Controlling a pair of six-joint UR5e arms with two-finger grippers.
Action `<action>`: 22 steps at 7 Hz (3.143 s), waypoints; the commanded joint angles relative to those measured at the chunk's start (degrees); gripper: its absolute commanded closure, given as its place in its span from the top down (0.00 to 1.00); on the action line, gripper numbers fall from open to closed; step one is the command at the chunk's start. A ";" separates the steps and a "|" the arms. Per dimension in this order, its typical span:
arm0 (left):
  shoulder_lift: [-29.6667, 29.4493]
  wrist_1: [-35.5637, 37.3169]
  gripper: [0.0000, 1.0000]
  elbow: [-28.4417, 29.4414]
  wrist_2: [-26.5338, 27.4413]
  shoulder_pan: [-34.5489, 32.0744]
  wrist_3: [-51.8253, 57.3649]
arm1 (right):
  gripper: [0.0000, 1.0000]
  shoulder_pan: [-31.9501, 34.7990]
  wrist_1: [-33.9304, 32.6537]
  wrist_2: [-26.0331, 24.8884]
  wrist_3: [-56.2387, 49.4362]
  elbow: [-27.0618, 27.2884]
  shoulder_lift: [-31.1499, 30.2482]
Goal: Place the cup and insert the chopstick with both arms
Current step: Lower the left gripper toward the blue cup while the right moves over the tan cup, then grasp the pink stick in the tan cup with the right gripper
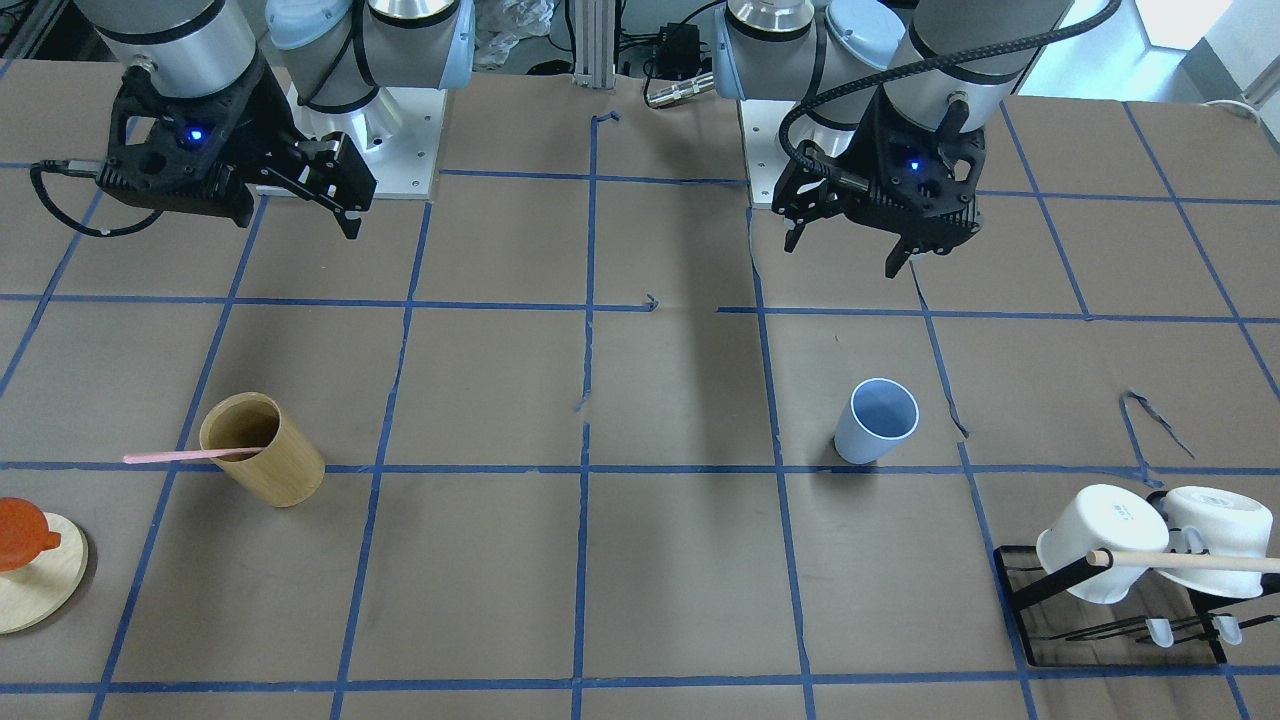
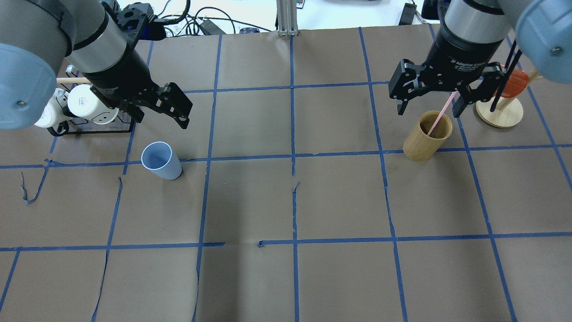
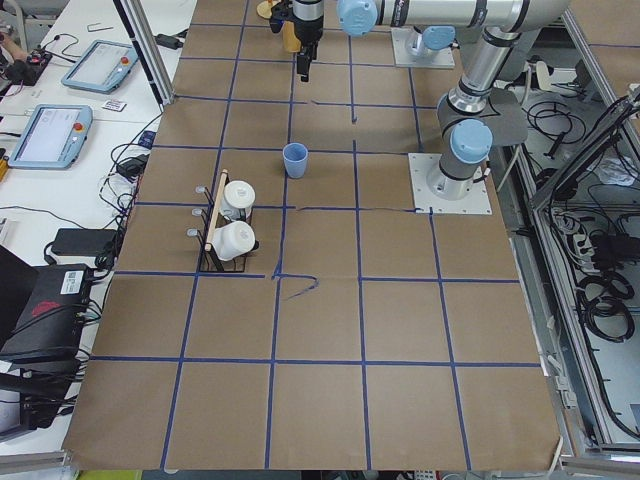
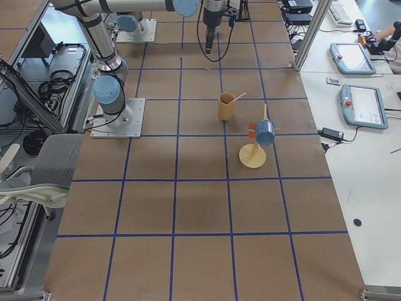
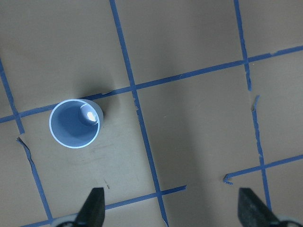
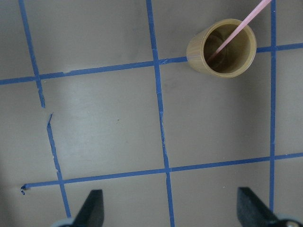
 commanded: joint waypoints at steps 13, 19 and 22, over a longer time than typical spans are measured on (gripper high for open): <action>1.15 -0.35 1.00 -3.08 -0.81 5.98 6.95 | 1.00 -15.08 -38.25 -1.37 -0.69 11.41 13.76; 0.45 -0.18 1.00 -2.65 0.06 5.72 3.63 | 0.51 -15.08 -39.61 4.26 -0.87 10.45 14.22; -1.66 0.52 1.00 -3.17 0.15 5.80 1.23 | 0.44 -15.08 -41.53 4.17 -0.78 10.44 14.31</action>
